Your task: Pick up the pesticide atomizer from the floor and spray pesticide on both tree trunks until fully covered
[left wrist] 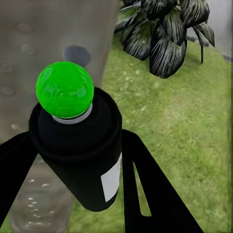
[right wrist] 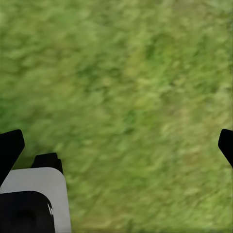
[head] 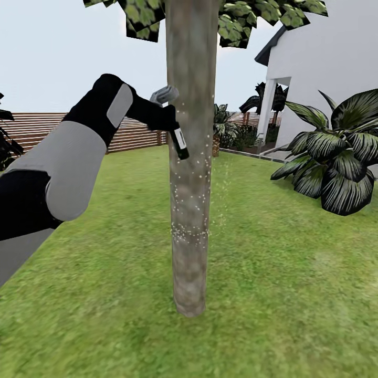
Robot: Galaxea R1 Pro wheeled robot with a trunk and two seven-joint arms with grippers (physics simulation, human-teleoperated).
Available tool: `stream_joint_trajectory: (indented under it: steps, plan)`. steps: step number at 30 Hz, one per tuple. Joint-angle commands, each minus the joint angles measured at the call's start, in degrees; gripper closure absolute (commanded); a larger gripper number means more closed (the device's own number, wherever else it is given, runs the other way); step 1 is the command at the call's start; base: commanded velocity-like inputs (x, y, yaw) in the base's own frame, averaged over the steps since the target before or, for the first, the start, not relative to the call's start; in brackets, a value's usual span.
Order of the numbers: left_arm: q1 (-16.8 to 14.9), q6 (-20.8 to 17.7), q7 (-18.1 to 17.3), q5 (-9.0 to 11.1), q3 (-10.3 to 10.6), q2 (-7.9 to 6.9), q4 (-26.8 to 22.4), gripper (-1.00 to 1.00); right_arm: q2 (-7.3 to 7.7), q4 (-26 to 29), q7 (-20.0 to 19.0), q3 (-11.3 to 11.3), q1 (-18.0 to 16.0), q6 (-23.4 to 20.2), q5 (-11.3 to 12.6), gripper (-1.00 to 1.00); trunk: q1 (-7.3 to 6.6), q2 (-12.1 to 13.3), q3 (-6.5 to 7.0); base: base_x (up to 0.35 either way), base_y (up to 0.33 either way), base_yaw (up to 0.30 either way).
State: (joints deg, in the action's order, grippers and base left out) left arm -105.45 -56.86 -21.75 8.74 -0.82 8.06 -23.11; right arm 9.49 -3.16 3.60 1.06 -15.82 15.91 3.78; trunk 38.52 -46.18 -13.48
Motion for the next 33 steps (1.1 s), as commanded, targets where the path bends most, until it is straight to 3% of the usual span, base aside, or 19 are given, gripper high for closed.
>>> stream_joint_trajectory:
  steps: [1,5,13,16,19,27,28,29,31,33]
  plan:
    - [0.0,0.0,-0.2,0.0,0.0,0.04,0.0,1.00,0.00,0.0,0.0,0.0,0.0,0.0,0.0,-1.00,0.00,0.0,0.00,0.000,0.000,0.000]
    - [-0.7,0.1,-2.4,0.1,0.1,0.11,-0.1,1.00,0.00,0.0,0.0,0.0,0.0,0.0,0.0,-1.00,0.00,0.0,0.00,0.000,0.000,0.000]
    - [-0.8,0.0,-3.1,0.1,0.1,0.09,0.0,1.00,0.00,0.0,0.0,0.0,0.0,0.0,0.0,-1.00,0.00,0.0,0.00,0.000,0.000,0.000]
    - [-0.8,0.1,-7.3,0.1,-0.3,-0.16,0.2,1.00,0.00,0.0,0.0,-0.1,0.0,0.0,0.0,-1.00,0.00,0.0,0.00,0.000,0.000,0.000]
    - [-0.8,0.3,-8.7,-0.1,-0.4,-1.10,0.5,1.00,0.00,0.0,0.0,-0.1,0.0,0.0,0.0,-1.00,0.00,0.0,0.00,0.000,0.000,0.000]
    - [-0.8,1.3,-9.0,-0.3,-0.1,-1.52,3.5,1.00,0.00,0.0,0.0,-0.1,0.0,0.0,0.0,-1.00,0.00,0.0,0.00,0.000,0.000,0.000]
    - [-0.8,1.6,-8.9,-0.4,0.4,-1.40,3.8,1.00,0.00,0.0,0.0,-0.1,0.0,0.0,0.0,-1.00,0.00,0.0,0.00,0.000,0.000,0.000]
    - [-0.8,1.9,-8.8,-0.6,2.4,-1.29,4.0,1.00,0.00,0.0,0.0,-0.1,0.0,0.0,0.0,-1.00,0.00,0.0,0.00,0.000,0.000,0.000]
    - [-0.8,2.1,-8.7,-0.7,8.9,-0.48,3.5,1.00,0.03,0.0,0.0,-0.1,0.0,0.0,0.0,-1.00,0.00,0.0,0.00,0.000,0.000,0.000]
    - [-0.8,2.1,-8.6,-0.8,13.8,0.19,1.8,1.00,0.05,0.0,0.0,-0.1,0.0,0.0,0.0,-1.00,0.00,0.0,0.00,0.000,0.000,0.000]
